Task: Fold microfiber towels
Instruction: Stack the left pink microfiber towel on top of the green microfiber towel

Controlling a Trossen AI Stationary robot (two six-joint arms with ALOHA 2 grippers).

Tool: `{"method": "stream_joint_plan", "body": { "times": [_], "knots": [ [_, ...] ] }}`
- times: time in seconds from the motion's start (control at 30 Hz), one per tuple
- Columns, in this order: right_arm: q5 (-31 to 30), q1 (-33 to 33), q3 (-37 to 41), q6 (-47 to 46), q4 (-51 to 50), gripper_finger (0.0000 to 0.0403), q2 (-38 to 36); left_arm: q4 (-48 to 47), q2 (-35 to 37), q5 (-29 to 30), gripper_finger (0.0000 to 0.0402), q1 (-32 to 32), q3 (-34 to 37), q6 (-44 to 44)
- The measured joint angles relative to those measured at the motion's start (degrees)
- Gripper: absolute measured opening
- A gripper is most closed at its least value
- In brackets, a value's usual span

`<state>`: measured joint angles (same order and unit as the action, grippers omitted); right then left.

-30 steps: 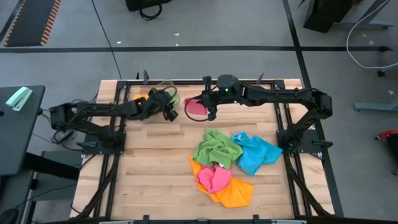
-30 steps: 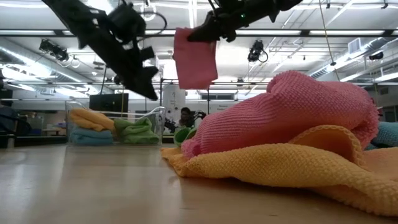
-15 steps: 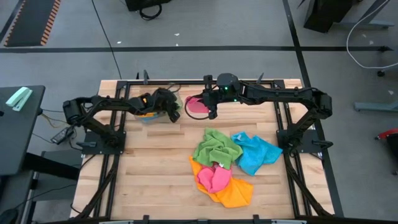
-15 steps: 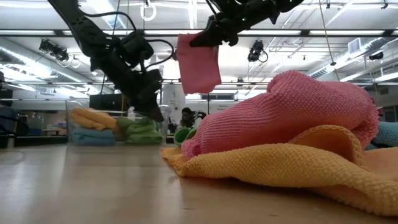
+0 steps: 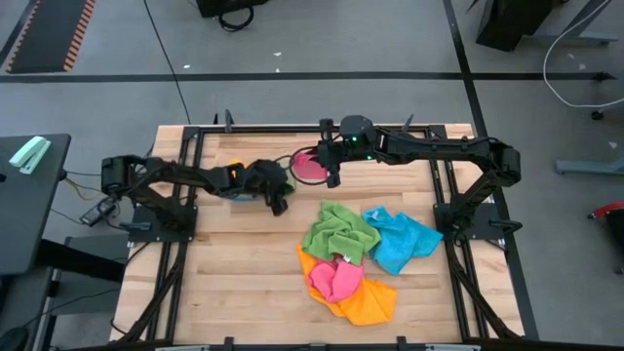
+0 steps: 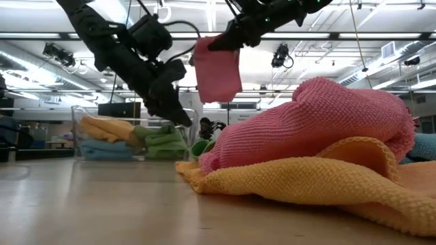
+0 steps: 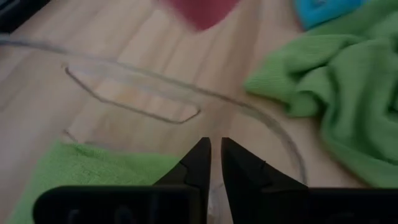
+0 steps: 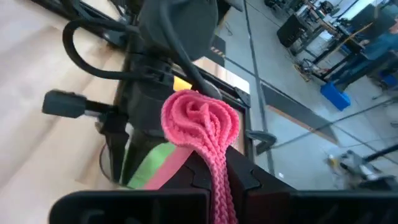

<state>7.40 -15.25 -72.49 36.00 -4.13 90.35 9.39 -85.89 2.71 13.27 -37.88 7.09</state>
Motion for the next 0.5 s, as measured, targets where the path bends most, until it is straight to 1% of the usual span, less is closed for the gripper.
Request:
{"method": "stream_joint_plan", "body": {
  "times": [0.1, 0.23, 0.43, 0.5],
  "knots": [
    [4.14, 0.02, 0.01, -3.10, 0.49, 0.0016, 0.00, -1.39, 0.56, -0.12, 0.0043, -1.00, -1.16, -0.47],
    [8.75, 0.37, 0.03, -7.31, 2.43, 0.0016, 0.76, -6.76, 5.02, 0.73, 0.0043, -1.26, -2.09, -1.60],
    [9.12, 3.36, 0.02, -8.39, 6.07, 0.0016, 3.05, -17.75, 15.35, 12.16, 0.0031, -5.12, -2.04, -3.75],
    [9.18, 4.32, -0.02, -8.09, 8.96, 0.0016, 3.99, -20.92, 18.33, 14.14, 0.0027, -6.10, -2.04, -3.92]
  ]
}}
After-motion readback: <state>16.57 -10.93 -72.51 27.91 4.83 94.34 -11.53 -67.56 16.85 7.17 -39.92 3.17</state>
